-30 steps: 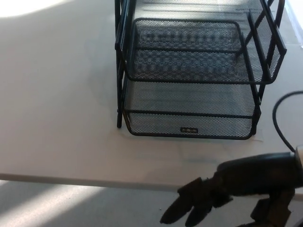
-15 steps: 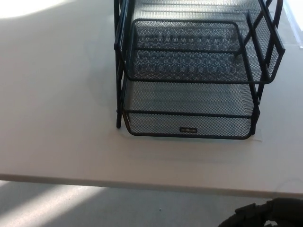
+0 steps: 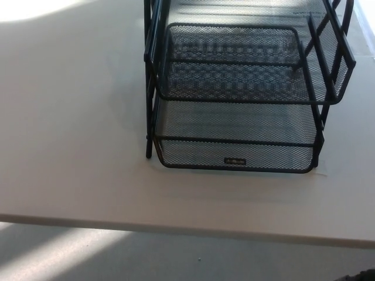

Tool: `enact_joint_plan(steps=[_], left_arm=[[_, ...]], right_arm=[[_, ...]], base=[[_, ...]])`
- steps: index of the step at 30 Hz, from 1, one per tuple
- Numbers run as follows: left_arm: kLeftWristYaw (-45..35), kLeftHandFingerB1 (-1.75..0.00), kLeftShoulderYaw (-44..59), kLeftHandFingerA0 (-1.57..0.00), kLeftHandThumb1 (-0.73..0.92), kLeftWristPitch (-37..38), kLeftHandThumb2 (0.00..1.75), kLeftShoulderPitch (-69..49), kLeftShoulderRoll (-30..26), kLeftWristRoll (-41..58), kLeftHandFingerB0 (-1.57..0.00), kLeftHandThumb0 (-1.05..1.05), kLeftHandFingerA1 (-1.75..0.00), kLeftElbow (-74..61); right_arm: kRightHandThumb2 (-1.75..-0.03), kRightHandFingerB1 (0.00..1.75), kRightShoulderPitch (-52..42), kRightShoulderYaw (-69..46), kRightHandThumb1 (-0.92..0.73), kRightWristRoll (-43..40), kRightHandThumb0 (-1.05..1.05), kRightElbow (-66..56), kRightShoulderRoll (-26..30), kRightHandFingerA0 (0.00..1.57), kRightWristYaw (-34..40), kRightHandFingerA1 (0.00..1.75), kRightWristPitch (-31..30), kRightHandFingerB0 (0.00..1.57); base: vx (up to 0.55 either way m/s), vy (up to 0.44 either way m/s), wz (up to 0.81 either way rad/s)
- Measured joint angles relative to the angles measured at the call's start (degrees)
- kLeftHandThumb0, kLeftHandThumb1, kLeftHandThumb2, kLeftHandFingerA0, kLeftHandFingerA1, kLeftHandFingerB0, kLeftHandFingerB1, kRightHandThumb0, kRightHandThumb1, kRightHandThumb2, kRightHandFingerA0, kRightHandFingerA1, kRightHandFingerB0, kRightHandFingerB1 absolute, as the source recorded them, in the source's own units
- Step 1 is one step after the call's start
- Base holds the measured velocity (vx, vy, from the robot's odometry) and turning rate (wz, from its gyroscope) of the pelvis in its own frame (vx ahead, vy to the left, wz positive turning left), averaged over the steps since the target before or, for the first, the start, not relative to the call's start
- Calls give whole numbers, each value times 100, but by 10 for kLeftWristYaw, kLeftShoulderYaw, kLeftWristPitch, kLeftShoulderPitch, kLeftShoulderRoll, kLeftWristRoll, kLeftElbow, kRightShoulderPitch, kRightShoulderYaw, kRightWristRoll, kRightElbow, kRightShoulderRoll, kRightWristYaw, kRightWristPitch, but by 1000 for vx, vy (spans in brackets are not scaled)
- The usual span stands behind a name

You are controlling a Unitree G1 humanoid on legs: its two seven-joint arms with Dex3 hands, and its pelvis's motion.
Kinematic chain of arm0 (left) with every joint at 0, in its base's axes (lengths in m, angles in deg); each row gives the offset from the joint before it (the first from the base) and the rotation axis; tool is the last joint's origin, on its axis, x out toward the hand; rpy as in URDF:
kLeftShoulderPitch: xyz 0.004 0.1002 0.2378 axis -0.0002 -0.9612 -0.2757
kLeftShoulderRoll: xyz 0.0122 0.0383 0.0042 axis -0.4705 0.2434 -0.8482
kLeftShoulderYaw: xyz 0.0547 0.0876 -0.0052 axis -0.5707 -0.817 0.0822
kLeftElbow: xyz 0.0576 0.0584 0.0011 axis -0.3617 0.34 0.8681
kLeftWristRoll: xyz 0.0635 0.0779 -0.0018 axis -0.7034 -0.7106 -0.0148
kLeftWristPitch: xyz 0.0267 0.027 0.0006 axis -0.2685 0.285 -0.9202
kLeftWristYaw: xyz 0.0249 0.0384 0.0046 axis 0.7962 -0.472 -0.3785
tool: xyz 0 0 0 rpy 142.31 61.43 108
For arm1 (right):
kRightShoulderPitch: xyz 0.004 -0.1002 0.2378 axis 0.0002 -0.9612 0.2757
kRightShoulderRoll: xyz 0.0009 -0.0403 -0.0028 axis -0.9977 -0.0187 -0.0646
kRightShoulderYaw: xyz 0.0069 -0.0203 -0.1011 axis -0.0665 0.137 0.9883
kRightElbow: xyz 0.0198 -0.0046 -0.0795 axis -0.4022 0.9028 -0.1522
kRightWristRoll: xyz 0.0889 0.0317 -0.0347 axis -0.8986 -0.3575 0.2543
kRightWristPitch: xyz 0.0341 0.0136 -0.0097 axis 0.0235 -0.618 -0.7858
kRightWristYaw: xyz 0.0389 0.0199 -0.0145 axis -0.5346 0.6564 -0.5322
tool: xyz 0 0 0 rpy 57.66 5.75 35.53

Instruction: A balck drawer is kept on the middle of the table and the robot uses its right hand to push it back away from the robot

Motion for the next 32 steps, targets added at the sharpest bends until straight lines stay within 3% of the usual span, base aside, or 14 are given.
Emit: enact_joint_plan(steps=[1,3,9,10,12,13,17,21,22,27,28,29,30,32], left_arm=[[0,-30,0,-39,73,0,62,0,0,0,-28,-59,-36,0],[0,-31,0,-39,74,0,62,0,0,0,-27,-59,-36,0],[0,-30,1,-39,73,0,62,0,0,0,-27,-59,-36,0],[0,-41,1,-31,61,0,86,0,0,0,-21,-64,-46,0],[-1,-30,1,-40,73,0,62,0,0,0,-28,-59,-36,0],[-1,-41,1,-31,60,0,87,0,0,0,-21,-64,-47,0],[-1,-30,2,-40,73,0,62,0,0,0,-28,-59,-36,0],[-2,-30,4,-40,71,0,62,0,0,1,-27,-60,-36,0],[-2,-41,4,-31,61,0,87,0,0,0,-21,-64,-47,0],[-4,-41,6,-31,61,0,87,-1,0,1,-21,-64,-47,0],[-4,-30,6,-39,71,0,62,-1,0,1,-27,-59,-36,0],[-5,-30,7,-39,71,0,62,-1,0,0,-27,-59,-36,1],[-5,-41,7,-31,61,0,87,-1,0,0,-21,-64,-47,1],[-5,-41,8,-31,61,0,87,-1,0,0,-21,-64,-47,1]], right_arm=[[-62,36,5,9,-71,8,-57,31,-2,49,12,42,0,43],[-62,36,11,19,-70,16,-58,65,-5,47,25,41,0,41],[-63,36,39,58,-71,49,-59,187,-15,47,72,41,4,41],[-63,36,45,66,-70,55,-59,210,-17,47,83,41,5,41],[-63,36,57,78,-71,67,-58,249,-22,47,102,40,8,40],[-63,35,61,83,-72,72,-58,264,-24,45,110,40,10,39],[-63,35,83,105,-71,93,-58,329,-34,47,145,41,19,40],[-62,36,100,118,-74,111,-56,379,-42,50,178,41,32,44],[-62,36,105,122,-71,117,-57,394,-44,46,189,41,38,39],[-62,35,123,132,-71,140,-57,440,-54,46,229,40,62,39],[-63,35,126,133,-71,144,-57,446,-55,47,236,40,68,39],[-63,35,128,133,-71,148,-57,452,-55,47,242,40,73,39],[-63,35,129,133,-71,151,-57,457,-56,46,247,40,77,38],[-63,35,131,133,-71,155,-57,465,-57,46,255,40,84,38]], base=[[0,0,0],[0,0,0],[0,0,0],[0,0,0],[0,0,0],[0,0,0],[0,0,0],[0,0,0],[0,0,0],[0,0,0],[0,0,0],[0,0,0],[0,0,0],[0,0,0]])
